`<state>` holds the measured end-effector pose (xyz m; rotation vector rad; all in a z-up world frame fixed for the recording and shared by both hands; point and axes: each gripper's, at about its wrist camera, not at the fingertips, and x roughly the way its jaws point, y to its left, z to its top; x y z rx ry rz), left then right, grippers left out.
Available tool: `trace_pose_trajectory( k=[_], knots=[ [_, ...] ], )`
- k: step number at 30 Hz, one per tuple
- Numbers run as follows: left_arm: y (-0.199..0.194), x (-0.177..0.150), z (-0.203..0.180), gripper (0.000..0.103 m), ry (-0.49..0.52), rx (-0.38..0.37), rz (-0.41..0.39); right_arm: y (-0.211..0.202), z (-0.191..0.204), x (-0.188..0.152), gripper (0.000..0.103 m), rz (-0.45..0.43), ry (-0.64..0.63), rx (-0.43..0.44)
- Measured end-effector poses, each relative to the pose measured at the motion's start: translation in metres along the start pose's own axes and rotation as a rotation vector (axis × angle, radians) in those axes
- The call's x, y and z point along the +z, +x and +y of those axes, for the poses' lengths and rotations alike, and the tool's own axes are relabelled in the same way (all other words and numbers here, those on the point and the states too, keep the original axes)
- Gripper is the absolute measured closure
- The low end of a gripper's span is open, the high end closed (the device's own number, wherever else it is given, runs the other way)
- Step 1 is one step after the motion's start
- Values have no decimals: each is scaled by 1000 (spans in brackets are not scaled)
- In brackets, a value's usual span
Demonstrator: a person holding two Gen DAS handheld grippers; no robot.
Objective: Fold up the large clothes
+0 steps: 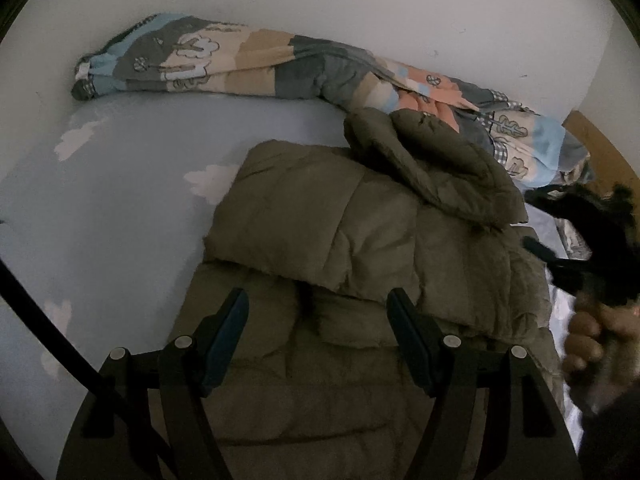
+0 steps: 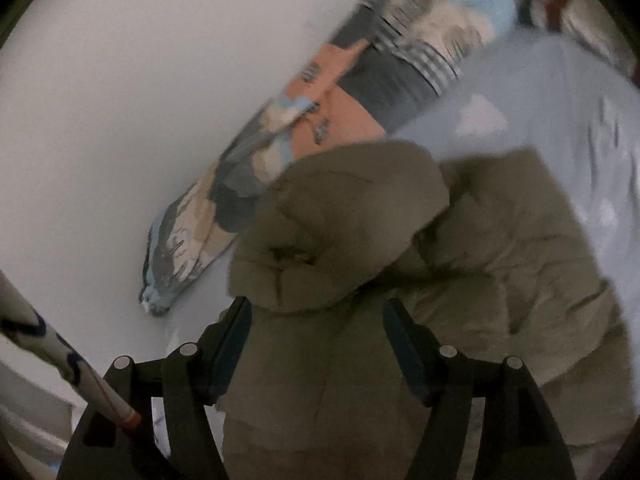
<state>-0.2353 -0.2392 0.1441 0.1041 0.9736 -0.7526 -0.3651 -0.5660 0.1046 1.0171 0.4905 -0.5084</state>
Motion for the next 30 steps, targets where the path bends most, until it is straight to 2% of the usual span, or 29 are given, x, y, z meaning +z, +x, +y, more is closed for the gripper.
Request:
trace_pose_trajectory(
  k=[4,6,7,8,9,13,18,23,27,30],
  knots=[
    [0,1,-2,32,11,6,-4,35,-22,9,29,-6,91,11],
    [0,1,-3,32,11,8,-7,52,-29,16,32,-36,131,28],
    [1,1,-3,32,8,9,-6,59,-30,19,55,-40,132,38],
    [1,1,-2,32,5,11,-6,65,-30,22,90,-44,134,47],
    [1,1,-2,32,2,11,-6,66,-30,24,93,-53,140,49],
    [0,2,-1,32,-18,6,-12,42,-14,16,94,-106,106,90],
    [-8,2,-7,32,-3,9,-42,-15,13,-4,95,-128,49,178],
    [-11,3,-13,32,-5,10,-73,-74,18,-50,95,-118,-5,221],
    [-5,0,-27,32,27,4,-72,-92,-6,-94,95,-81,-9,162],
    [1,-4,-43,32,75,18,-73,-60,-43,-119,95,-29,20,57]
  ],
)
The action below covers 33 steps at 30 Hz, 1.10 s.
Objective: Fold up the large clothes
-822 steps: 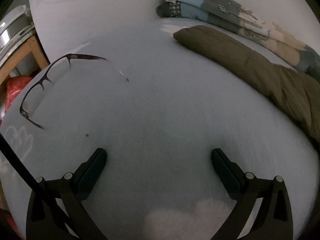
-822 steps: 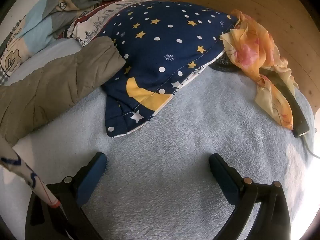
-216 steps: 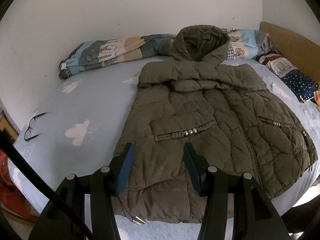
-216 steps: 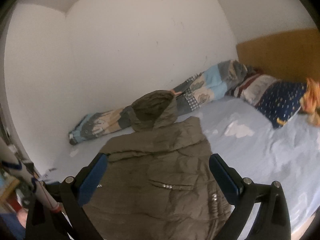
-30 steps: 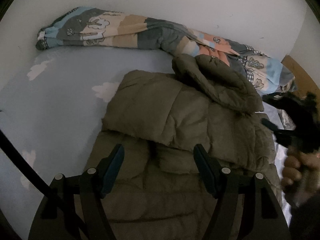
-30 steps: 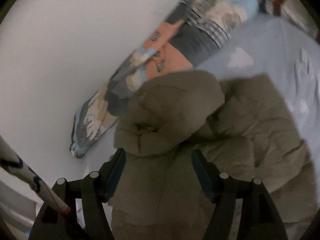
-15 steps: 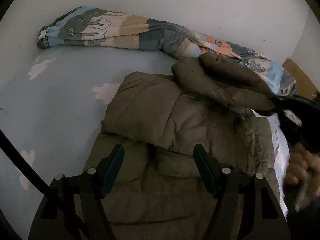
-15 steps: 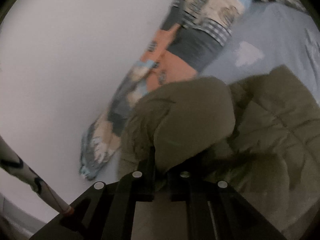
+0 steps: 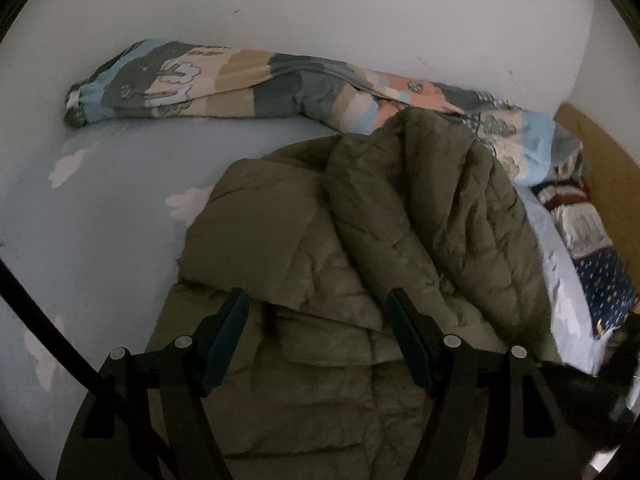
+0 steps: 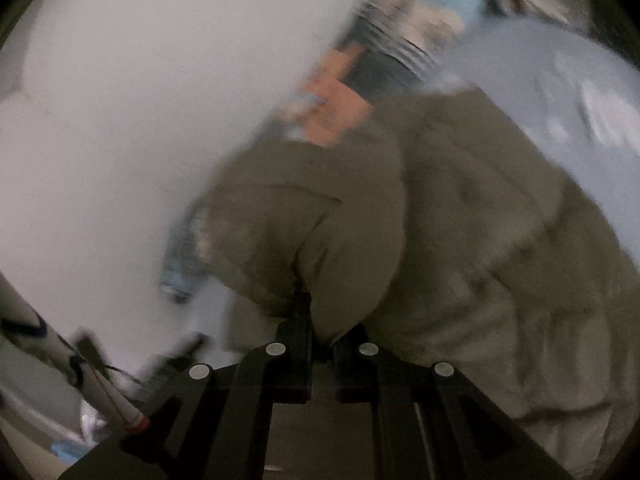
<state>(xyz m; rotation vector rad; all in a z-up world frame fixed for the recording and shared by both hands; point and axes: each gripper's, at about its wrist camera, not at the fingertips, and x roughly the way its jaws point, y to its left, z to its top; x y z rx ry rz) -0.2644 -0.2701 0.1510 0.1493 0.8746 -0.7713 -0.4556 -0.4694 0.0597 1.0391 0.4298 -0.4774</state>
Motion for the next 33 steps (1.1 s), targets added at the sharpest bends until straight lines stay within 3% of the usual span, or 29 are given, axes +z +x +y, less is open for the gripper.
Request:
trace_pose_trajectory(
  k=[4,10,14,16,18,20,23,25,27,29,31,33],
  knots=[
    [4,4,-18,32,44,3,-25,39,-47,-2,96,78,90,-76],
    [29,10,-53,32,115,-16,-57,41,-43,1,96,85,82,-81],
    [85,7,-65,29,169,74,71,38,-48,1,96,99,104,-56],
    [106,1,-56,26,159,84,112,35,-49,2,94,104,106,-48],
    [109,2,-54,26,166,96,120,34,-49,4,88,116,100,-39],
    [106,2,-52,26,177,100,119,32,-50,5,59,138,99,-54],
    [104,0,-48,26,179,85,117,17,-50,10,59,154,113,-67],
    [103,-1,-46,26,178,77,116,-5,-39,19,59,100,57,-135],
    [102,-1,-44,26,182,76,112,-31,-19,31,59,-26,-54,-212],
    [102,-1,-41,26,180,72,110,-42,0,45,59,-111,-159,-201],
    [101,-2,-39,26,177,64,111,-38,16,57,59,-136,-232,-140],
    [101,-2,-37,26,177,52,112,-21,34,67,59,-142,-345,-158]
  ],
)
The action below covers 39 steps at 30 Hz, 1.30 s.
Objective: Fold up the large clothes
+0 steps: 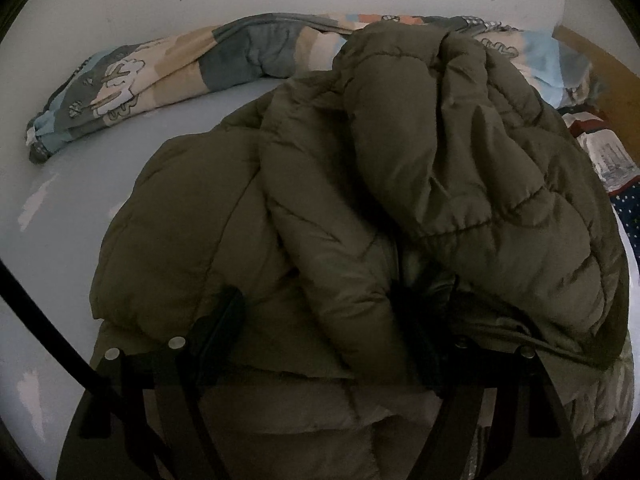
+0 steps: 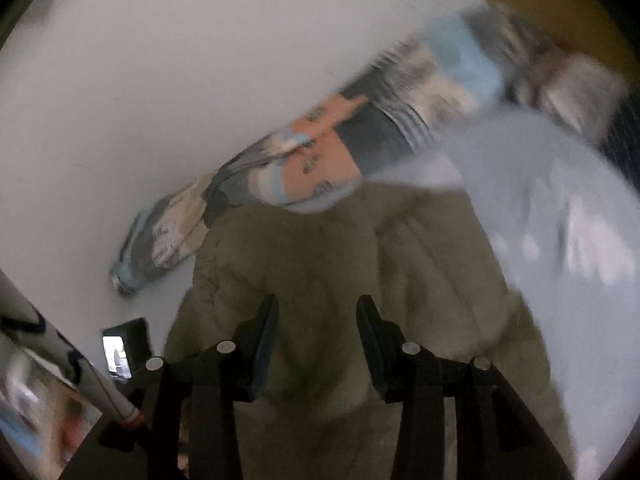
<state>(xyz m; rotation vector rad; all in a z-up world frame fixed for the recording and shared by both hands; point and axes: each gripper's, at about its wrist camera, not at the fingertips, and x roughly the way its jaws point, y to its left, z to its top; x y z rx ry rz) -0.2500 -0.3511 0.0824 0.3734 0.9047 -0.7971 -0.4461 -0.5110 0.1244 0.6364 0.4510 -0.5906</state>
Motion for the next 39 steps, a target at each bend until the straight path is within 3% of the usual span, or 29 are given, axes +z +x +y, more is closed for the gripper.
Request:
trace_pose_trajectory(
  k=[3,7,11,17,22,24,28,30,33,39],
  knots=[
    [0,-1,4,26,-2,-24,0,51,10,0,59,95,-112,-42],
    [3,-3,3,25,11,-27,-4,103,-15,-19,65,250,-105,-119],
    [-2,-3,4,26,11,-32,-13,107,-24,-21,65,265,-122,-127],
    [-42,5,8,26,23,-28,-128,78,-13,-12,65,219,-122,-106],
    [-81,23,14,26,-28,-95,-259,41,0,4,65,145,-85,-45],
    [-84,27,9,26,-36,-118,-272,35,9,5,65,124,-117,-43],
    [-63,23,-9,26,-27,-143,-211,41,18,-4,65,148,-142,-22],
    [-41,18,-17,26,-8,-101,-148,54,19,-14,65,186,-143,-15],
    [1,8,-18,24,-9,-41,12,68,21,-26,65,229,-170,-46],
    [5,4,-22,24,11,-22,9,96,1,-41,65,301,-101,-37]
  ],
)
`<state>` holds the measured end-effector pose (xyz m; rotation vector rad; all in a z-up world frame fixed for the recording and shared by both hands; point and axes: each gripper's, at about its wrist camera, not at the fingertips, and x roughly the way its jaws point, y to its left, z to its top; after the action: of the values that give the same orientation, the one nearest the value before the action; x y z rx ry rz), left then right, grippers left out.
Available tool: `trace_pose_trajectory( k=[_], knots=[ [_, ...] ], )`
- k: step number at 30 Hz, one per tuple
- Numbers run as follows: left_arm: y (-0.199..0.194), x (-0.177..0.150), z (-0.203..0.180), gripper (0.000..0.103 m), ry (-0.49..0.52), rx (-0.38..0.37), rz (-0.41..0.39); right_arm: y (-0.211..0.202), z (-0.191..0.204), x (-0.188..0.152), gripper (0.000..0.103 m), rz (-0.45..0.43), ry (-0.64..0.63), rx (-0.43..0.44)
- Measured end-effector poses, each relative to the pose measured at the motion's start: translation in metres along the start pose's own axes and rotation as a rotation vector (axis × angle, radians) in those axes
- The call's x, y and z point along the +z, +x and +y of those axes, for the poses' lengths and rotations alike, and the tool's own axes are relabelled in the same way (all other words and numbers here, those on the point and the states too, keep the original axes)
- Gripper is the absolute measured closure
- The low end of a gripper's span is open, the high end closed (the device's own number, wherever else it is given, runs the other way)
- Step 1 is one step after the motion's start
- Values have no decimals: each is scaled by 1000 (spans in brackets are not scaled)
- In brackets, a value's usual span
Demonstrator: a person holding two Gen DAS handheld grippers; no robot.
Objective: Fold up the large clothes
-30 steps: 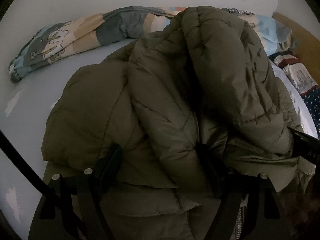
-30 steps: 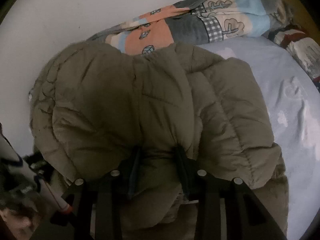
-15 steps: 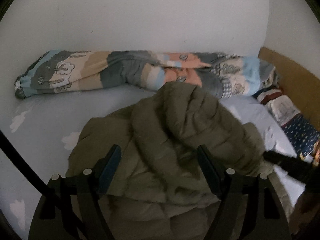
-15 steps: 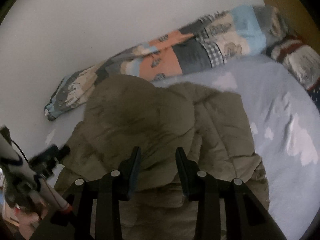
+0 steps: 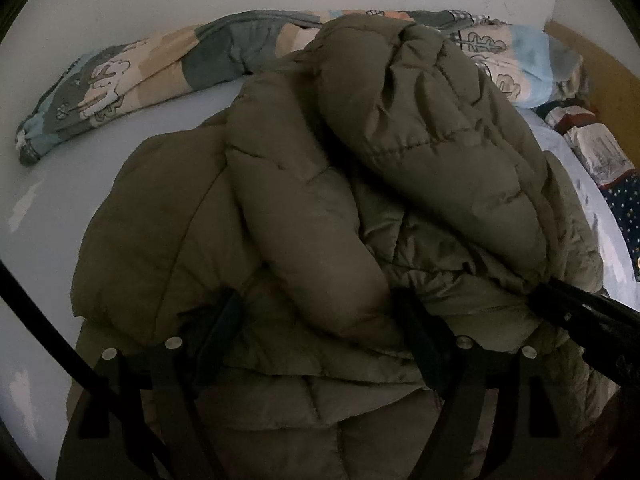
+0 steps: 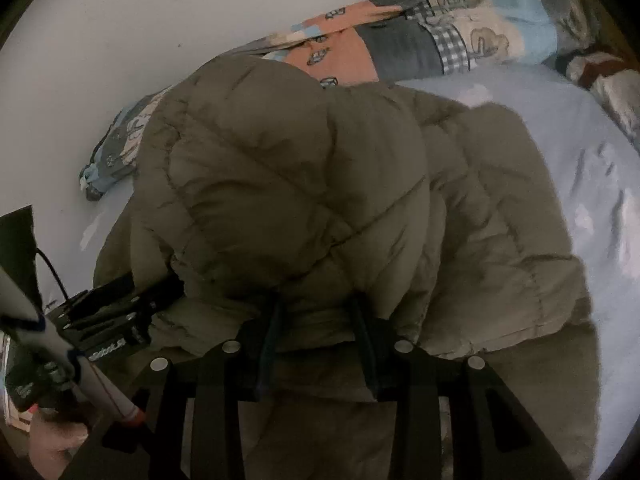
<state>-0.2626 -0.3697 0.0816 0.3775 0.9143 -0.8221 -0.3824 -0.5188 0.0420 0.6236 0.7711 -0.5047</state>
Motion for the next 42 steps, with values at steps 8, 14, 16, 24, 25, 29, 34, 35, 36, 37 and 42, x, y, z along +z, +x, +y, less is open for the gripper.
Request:
trace_pose_trajectory(
  k=[8,14,16,24,25,29,34,35,36,37,42],
  knots=[
    [-84,-7,8,24,-12,-8,-114,-36,-1,5,64,-17,92,71],
    [-168,-53,19,24,17,82,-200,-110,7,-14,58,-88,100,50],
    [-185,-77,26,24,9,85,-198,-133,11,-35,53,-108,99,41],
    [-208,-193,72,24,-152,88,14,-173,24,-130,52,-37,79,30],
    [-210,-204,77,24,-168,88,27,-176,25,-139,52,-31,76,33],
    [-214,-226,87,24,-193,131,38,-185,26,-181,52,-4,62,18],
    [-192,-236,94,24,-201,125,92,-186,22,-209,52,30,74,-3],
    [-183,-238,95,24,-209,109,121,-186,20,-212,52,32,77,-7],
    [-177,-240,94,24,-212,107,143,-186,19,-214,52,34,78,-12],
    [-171,-241,94,24,-207,116,160,-186,16,-217,52,36,79,-22],
    [-158,-247,78,17,-140,179,171,-172,1,-228,50,77,80,-92]
  ],
)
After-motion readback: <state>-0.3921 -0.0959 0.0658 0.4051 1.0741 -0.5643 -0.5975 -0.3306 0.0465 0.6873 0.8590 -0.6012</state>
